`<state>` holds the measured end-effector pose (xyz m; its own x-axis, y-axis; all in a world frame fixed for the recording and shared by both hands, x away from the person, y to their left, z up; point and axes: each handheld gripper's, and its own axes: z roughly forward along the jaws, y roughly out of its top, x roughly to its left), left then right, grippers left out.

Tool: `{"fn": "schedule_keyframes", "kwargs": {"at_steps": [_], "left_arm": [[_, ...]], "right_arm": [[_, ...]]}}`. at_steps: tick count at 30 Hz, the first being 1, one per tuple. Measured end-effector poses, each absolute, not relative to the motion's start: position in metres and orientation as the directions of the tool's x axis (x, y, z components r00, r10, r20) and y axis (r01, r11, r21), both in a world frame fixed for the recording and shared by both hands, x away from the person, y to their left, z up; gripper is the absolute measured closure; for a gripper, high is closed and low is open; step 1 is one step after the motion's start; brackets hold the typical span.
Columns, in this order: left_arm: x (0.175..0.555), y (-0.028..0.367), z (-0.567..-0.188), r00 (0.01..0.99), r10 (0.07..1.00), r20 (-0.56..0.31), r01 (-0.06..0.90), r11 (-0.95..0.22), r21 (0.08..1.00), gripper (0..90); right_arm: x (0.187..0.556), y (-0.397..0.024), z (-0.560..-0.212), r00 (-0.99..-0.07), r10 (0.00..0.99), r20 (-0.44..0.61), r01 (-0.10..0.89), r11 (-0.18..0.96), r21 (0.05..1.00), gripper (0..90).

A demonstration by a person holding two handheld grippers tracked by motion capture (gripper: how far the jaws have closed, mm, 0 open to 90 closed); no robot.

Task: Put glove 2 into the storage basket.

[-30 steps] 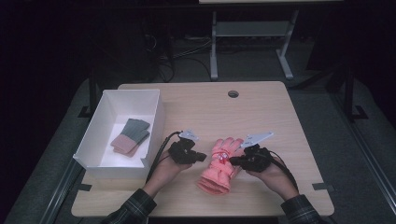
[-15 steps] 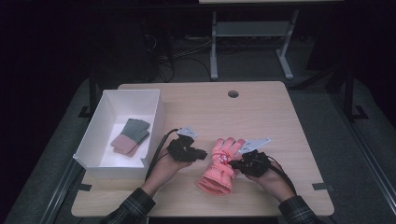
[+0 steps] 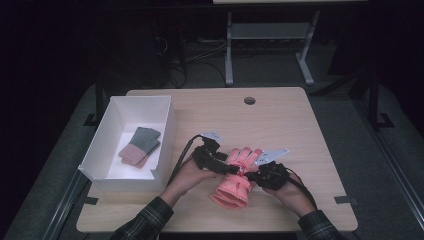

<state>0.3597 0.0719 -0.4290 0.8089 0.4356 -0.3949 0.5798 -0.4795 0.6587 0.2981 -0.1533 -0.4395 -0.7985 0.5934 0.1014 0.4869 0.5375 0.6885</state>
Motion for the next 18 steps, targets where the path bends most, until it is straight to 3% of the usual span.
{"fn": "schedule_keyframes", "kwargs": {"at_steps": [18], "left_arm": [[0.368, 0.059, -0.459, 0.769, 0.402, -0.497, 0.638, -0.527, 0.561, 13.1]], "right_arm": [[0.293, -0.158, -0.443, -0.793, 0.599, 0.108, 0.491, 0.525, 0.695, 90.0]]}}
